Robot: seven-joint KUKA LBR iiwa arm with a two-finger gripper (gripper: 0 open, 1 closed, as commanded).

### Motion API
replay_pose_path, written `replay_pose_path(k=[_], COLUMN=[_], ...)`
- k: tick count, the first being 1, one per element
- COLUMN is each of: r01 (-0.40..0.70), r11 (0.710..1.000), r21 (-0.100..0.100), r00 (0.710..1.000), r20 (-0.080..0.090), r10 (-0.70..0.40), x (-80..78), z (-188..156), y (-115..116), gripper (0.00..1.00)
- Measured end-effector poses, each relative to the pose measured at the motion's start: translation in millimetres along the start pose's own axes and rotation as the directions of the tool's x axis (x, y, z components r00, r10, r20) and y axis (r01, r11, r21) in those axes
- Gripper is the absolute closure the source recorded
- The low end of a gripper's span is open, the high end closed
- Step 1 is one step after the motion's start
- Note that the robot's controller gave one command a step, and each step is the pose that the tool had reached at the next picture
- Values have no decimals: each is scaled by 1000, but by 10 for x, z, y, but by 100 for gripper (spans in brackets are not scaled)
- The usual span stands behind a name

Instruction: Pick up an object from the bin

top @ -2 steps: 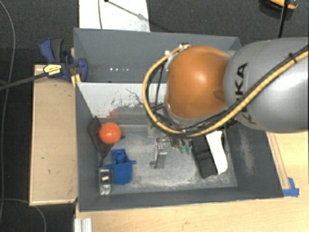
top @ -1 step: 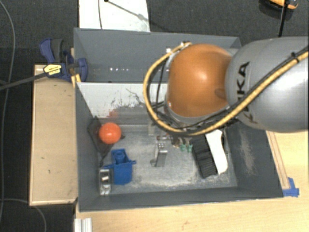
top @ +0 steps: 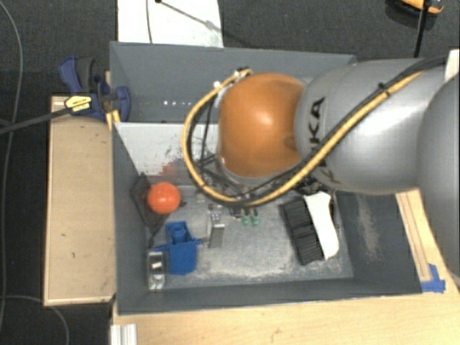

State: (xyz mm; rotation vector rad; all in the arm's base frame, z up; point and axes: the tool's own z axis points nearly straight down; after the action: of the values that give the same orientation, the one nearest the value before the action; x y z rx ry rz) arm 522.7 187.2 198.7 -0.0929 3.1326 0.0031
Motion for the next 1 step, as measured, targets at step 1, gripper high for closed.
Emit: replay_pose_path(k=[1], r01=[156], r11=[988], r21=[0], r00=[988], r20=[-11], r10=[-156], x=[-166], z=[263], y=[254], gripper=[0])
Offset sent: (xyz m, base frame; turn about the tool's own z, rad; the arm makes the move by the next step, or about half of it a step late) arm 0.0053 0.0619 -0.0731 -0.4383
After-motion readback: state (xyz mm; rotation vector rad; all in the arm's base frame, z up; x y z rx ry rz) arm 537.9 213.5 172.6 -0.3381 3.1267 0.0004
